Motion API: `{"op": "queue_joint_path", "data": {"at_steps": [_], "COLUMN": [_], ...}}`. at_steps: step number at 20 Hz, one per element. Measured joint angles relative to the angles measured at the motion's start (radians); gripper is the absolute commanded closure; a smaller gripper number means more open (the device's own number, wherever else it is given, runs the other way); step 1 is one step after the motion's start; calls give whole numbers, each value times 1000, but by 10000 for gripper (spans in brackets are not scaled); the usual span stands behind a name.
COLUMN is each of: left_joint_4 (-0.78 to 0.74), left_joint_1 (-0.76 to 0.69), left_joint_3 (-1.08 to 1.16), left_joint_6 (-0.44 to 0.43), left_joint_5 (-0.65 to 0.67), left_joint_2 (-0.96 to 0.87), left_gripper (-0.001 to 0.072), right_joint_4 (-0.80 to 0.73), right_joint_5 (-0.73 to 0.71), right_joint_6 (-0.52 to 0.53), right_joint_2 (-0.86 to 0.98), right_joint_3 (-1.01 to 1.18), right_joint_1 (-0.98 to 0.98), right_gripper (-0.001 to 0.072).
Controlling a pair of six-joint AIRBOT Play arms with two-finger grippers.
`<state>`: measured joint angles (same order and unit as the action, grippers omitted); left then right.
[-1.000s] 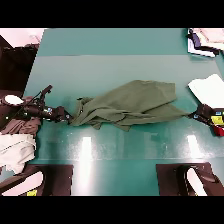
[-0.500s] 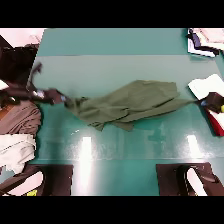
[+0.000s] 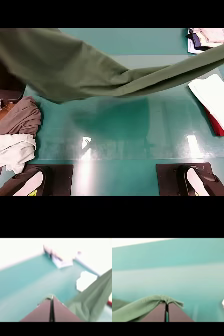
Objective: Fold the shirts.
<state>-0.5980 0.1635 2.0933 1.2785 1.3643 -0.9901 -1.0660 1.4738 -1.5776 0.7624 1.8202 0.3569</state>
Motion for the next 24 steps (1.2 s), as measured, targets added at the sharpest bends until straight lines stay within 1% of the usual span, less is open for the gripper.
{"op": "queue_joint_path", "data": {"at_steps": [3, 6, 8, 11, 14, 17, 18, 19, 20, 21, 22, 23, 24], "left_joint_4": [-30, -92, -165, -227, -246, -248, -240, -236, -227, -215, -201, -195, -190], "left_joint_1": [0, 0, 0, 0, 0, 0, 0, 0, 1, 1, 0, 4, 12], "left_joint_3": [85, 80, -5, -223, -466, -625, -652, -673, -688, -698, -704, -705, -697], "left_joint_6": [26, 52, 75, 96, 105, 105, 105, 104, 104, 104, 103, 95, 81], "left_joint_5": [-12, -18, -15, 4, 13, -11, -30, -53, -79, -102, -130, -151, -168], "left_joint_2": [57, 86, 89, 53, -48, -211, -267, -323, -370, -405, -433, -454, -467], "left_gripper": [681, 681, 681, 681, 680, 679, 602, 235, -13, 1, 0, 0, 0], "right_joint_4": [-3, -5, -5, -5, -4, -7, -4, -4, -4, -3, -2, -1, 0], "right_joint_5": [76, 127, 153, 186, 206, 149, 108, 57, 6, -52, -105, -154, -201], "right_joint_6": [1, -11, -19, -35, -53, -59, -58, -57, -56, -55, -54, -53, -51], "right_joint_2": [77, 130, 159, 240, 365, 499, 541, 583, 615, 647, 672, 688, 701], "right_joint_3": [214, 285, 232, 103, -20, -122, -146, -167, -179, -190, -198, -203, -205], "right_joint_1": [0, 0, 0, 0, -7, -45, -62, -81, -96, -114, -129, -140, -146], "right_gripper": [699, 699, 699, 699, 699, 697, 696, 697, 692, 591, 299, 59, 62]}}
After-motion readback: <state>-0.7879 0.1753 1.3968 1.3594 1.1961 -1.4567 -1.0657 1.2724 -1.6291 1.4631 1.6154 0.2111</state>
